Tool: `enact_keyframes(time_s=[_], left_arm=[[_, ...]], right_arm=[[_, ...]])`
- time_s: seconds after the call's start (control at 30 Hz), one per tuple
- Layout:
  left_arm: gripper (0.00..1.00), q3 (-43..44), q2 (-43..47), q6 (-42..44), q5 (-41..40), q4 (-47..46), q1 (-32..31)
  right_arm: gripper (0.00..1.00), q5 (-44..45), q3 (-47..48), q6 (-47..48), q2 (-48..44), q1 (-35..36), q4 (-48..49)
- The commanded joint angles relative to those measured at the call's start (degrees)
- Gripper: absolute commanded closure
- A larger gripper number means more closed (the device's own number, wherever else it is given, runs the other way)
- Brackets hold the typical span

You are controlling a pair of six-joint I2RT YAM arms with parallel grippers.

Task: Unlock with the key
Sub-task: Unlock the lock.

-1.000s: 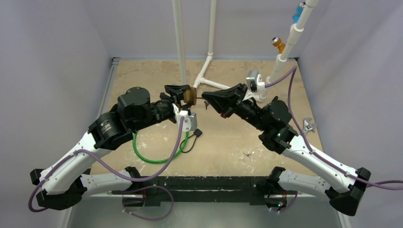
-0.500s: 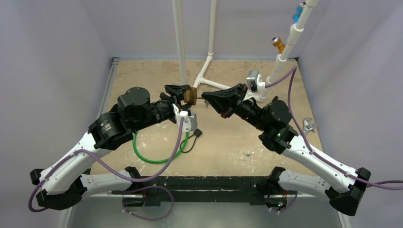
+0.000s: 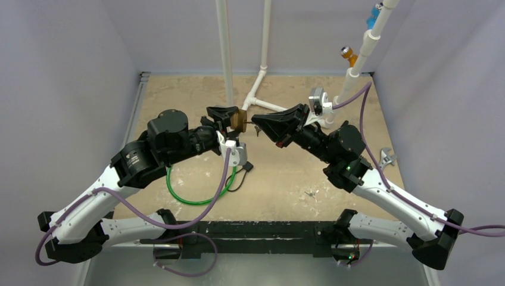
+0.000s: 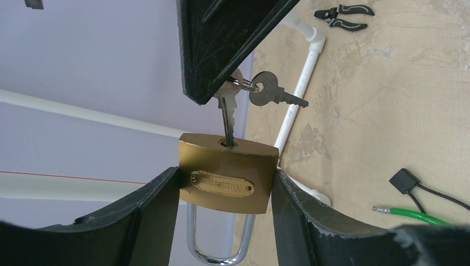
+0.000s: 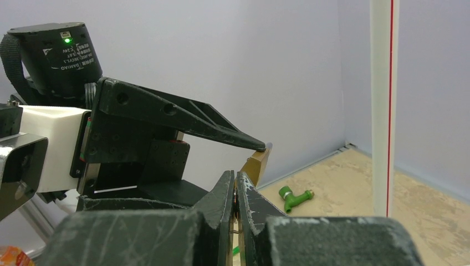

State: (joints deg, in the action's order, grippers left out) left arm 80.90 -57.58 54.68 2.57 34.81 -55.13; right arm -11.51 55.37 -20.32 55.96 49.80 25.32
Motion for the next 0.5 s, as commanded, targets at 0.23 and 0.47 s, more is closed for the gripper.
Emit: enact_keyframes(time_s=[0.23,0.47], left_arm=[[1.0,2.08,2.02,1.28,0.77,-7.21,-0.5],[1.0,2.15,2.04,1.27,0.77,-7.3,-0.52]], right_arm=[[1.0,1.67,1.58,2.29,-0.01,-0.06,2.19],[1.0,1.66,1.12,2.32,-0.37,-0.05,1.92]])
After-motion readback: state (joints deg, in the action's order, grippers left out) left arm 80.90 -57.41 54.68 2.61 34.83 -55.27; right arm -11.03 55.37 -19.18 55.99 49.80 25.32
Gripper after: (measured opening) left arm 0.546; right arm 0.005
